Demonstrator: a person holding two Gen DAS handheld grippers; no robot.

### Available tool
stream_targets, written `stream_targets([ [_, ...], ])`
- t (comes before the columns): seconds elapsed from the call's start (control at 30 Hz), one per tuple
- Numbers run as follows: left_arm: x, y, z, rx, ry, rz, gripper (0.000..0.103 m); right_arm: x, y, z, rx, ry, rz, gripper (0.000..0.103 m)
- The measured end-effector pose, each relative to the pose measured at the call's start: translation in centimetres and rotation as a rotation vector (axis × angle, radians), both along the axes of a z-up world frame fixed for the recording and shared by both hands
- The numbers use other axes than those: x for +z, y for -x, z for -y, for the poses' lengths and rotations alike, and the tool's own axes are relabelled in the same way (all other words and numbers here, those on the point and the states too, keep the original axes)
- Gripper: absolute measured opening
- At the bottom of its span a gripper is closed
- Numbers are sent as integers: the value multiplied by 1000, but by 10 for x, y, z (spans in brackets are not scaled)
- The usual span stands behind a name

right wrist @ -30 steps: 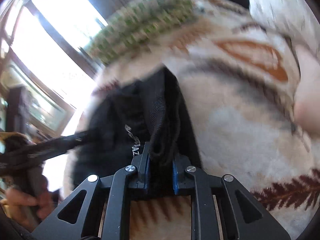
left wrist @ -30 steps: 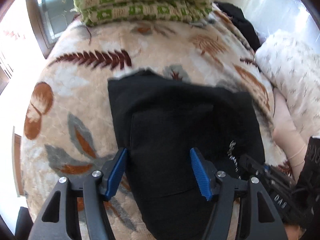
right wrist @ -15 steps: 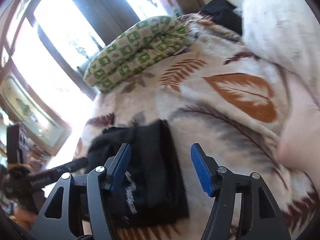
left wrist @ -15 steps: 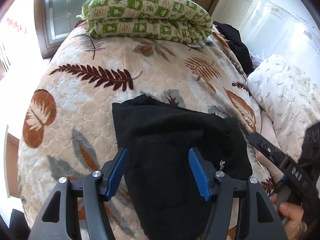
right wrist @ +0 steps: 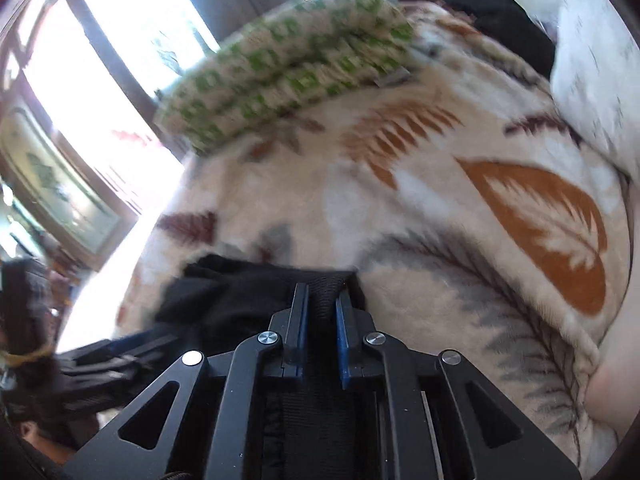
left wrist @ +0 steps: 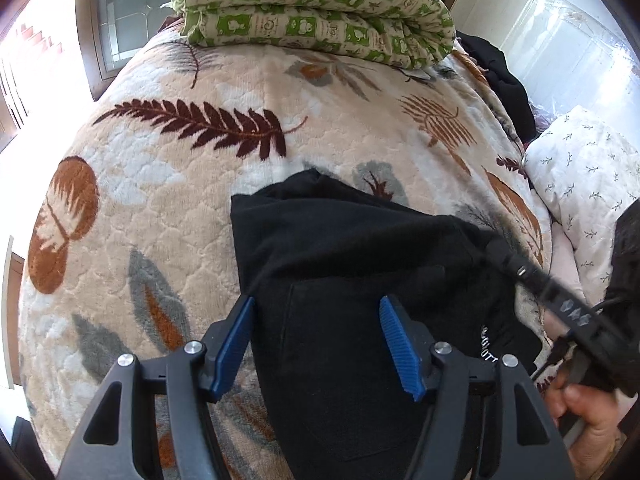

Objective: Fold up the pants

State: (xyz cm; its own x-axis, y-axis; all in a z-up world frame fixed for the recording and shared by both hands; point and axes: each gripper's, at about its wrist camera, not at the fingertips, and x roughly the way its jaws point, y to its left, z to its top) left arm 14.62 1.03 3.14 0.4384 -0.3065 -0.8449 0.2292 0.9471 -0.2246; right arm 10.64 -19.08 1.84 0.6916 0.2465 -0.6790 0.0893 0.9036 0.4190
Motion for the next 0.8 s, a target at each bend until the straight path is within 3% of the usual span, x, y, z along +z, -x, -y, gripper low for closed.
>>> stream_targets([
  [0.13,6,4,-7,11,30,5,67,-3,7,4,7,-13,3,13],
  [0.2,16,12,-10,6,36,24,65,8,11,10,2,-40,5,21],
  [0.23,21,17,-13,3,31,41,65,13,14,14,-7,-52,3,29],
  [0.43,38,49,-20,-32,55,68,65,22,56,24,11,-156,-9,42],
  [0.5,34,60,-15,-54,39,57,65,12,63,16,44,-148,-40,41],
  [0.57,31,71,-12,-73,21,54,65,6,69,9,67,-131,-57,17],
  [0.73,24,87,-21,-76,43,23,65,26,91,-2,58,-55,18,11],
  [0.8,16,88,-25,-65,45,1,65,24,92,-4,58,-34,-1,11],
])
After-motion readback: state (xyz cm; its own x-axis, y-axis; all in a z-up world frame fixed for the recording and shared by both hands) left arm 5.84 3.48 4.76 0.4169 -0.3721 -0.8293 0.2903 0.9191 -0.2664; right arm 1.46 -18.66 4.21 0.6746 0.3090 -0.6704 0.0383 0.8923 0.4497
